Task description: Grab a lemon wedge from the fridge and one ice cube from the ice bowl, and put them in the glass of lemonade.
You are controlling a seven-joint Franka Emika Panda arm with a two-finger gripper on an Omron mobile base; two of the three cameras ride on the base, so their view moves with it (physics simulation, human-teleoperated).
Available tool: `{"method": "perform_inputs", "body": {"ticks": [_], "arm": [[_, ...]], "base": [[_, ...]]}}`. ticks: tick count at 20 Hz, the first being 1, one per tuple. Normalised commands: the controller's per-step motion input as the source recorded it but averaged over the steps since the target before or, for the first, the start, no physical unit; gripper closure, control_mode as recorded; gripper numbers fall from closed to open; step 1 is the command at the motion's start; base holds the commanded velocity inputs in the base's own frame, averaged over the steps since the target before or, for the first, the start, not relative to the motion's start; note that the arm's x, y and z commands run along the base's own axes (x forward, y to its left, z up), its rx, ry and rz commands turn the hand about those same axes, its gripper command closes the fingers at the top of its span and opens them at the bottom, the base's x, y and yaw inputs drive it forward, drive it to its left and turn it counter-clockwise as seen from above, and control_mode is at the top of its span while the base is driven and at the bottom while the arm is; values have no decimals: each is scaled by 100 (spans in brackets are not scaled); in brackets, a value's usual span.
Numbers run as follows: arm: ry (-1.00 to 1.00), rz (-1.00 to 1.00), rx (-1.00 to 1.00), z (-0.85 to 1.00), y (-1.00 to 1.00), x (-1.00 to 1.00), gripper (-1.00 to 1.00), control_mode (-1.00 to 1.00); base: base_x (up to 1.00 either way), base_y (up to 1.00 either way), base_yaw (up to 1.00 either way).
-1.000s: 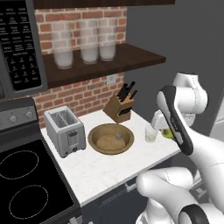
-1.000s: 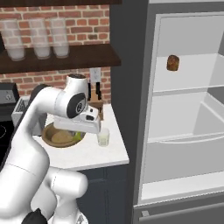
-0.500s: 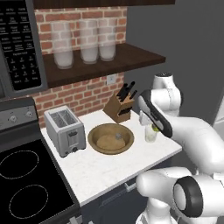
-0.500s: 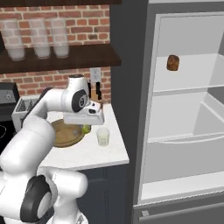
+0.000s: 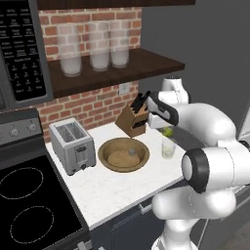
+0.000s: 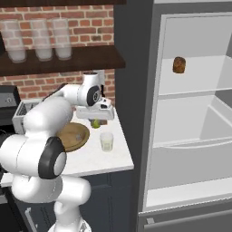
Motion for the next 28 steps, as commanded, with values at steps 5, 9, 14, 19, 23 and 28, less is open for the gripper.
{"method": "perform_inputs", "body": {"ticks": [5, 9, 14, 19, 23, 28], "arm": [[-2, 0, 3, -32, -28, 0, 100, -100], [0, 0, 0, -22, -4, 0, 100, -100], [0, 0, 0, -13, 0, 9, 100, -100], [0, 0, 0, 0, 0, 15, 100, -100], [0, 0, 0, 0, 0, 20, 100, -100], [0, 0, 0, -2, -6, 18, 100, -100]], "base": [[0, 0, 0], [0, 0, 0], [0, 0, 0], [0, 0, 0], [0, 0, 0], [0, 0, 0]]}}
